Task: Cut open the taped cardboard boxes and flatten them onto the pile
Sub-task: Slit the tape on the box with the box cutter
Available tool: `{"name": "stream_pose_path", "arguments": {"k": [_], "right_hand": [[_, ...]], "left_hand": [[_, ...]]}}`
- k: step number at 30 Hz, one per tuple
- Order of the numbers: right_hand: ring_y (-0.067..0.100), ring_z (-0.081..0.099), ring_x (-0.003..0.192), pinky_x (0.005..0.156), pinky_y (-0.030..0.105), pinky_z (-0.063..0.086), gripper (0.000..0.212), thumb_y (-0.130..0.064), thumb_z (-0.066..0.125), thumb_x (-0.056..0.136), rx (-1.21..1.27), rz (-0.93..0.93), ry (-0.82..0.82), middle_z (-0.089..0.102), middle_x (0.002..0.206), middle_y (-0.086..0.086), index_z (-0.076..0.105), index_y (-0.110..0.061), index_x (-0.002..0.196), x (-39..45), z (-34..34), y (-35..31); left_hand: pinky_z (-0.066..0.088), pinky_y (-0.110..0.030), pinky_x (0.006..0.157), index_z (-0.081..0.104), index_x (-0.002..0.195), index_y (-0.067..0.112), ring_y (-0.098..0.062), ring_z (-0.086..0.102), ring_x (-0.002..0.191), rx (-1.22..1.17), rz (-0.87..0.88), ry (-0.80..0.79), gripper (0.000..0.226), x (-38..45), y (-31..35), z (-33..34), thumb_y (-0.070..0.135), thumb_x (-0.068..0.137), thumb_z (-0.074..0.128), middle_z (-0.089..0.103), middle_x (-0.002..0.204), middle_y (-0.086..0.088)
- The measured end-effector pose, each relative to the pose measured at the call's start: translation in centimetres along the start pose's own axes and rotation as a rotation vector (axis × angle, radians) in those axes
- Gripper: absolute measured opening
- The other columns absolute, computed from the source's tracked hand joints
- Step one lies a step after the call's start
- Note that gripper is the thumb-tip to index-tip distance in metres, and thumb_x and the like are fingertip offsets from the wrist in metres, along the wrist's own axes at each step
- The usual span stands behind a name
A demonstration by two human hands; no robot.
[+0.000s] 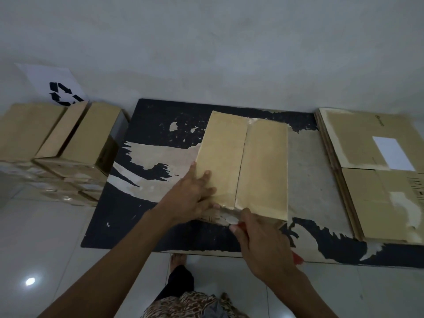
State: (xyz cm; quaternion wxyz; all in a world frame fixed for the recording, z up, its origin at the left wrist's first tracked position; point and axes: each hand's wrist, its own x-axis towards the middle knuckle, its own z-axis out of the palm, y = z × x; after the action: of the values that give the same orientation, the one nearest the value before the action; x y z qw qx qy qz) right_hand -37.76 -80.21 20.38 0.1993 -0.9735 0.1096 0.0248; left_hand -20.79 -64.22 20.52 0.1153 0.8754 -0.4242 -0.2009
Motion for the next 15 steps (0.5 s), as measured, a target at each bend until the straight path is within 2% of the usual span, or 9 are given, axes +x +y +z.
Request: {"name": "stream_pose_path", "arguments": {"k": [5,8,11,15], "right_hand": [[0.020,0.062,0.079,0.067,0.041,0.053,0.045,-0.063,0.011,0.097,-0.051,-0.020,0.047,0.065,0.089,-0.008,0.040,-0.031,0.111,0.9,0.3,-0.8],[0.019,0.062,0.076,0.065,0.042,0.054,0.036,-0.059,0.019,0.098,-0.071,0.006,0.040,0.065,0.086,-0.008,0.040,-0.031,0.109,0.7,0.2,-0.8],[0.018,0.062,0.083,0.069,0.039,0.055,0.030,-0.055,0.024,0.099,-0.084,0.084,0.018,0.063,0.094,-0.007,0.037,-0.033,0.113,0.1,-0.6,-0.5],[0.014,0.058,0.079,0.066,0.028,0.045,0.030,-0.052,0.022,0.102,-0.119,0.153,-0.015,0.058,0.097,-0.006,0.038,-0.031,0.116,-0.8,-1.6,0.4]], "left_hand": [[0.009,-0.049,0.122,0.051,0.144,0.017,-0.042,-0.013,0.150,0.071,-0.029,-0.041,0.058,-0.1,0.7,-0.7,0.052,0.098,0.040,0.013,0.165,-0.010],[0.008,-0.048,0.122,0.052,0.143,0.017,-0.042,-0.013,0.150,0.079,-0.030,-0.057,0.061,-0.2,0.6,-0.6,0.054,0.098,0.036,0.013,0.166,-0.010],[0.013,-0.053,0.121,0.057,0.138,0.014,-0.046,-0.010,0.149,0.067,-0.018,-0.053,0.074,-0.2,0.6,-0.7,0.064,0.094,0.025,0.017,0.164,-0.014],[0.015,-0.051,0.122,0.052,0.141,0.012,-0.044,-0.012,0.149,0.026,-0.035,-0.063,0.055,-0.1,1.0,-0.8,0.048,0.100,0.043,0.013,0.164,-0.015]]}}
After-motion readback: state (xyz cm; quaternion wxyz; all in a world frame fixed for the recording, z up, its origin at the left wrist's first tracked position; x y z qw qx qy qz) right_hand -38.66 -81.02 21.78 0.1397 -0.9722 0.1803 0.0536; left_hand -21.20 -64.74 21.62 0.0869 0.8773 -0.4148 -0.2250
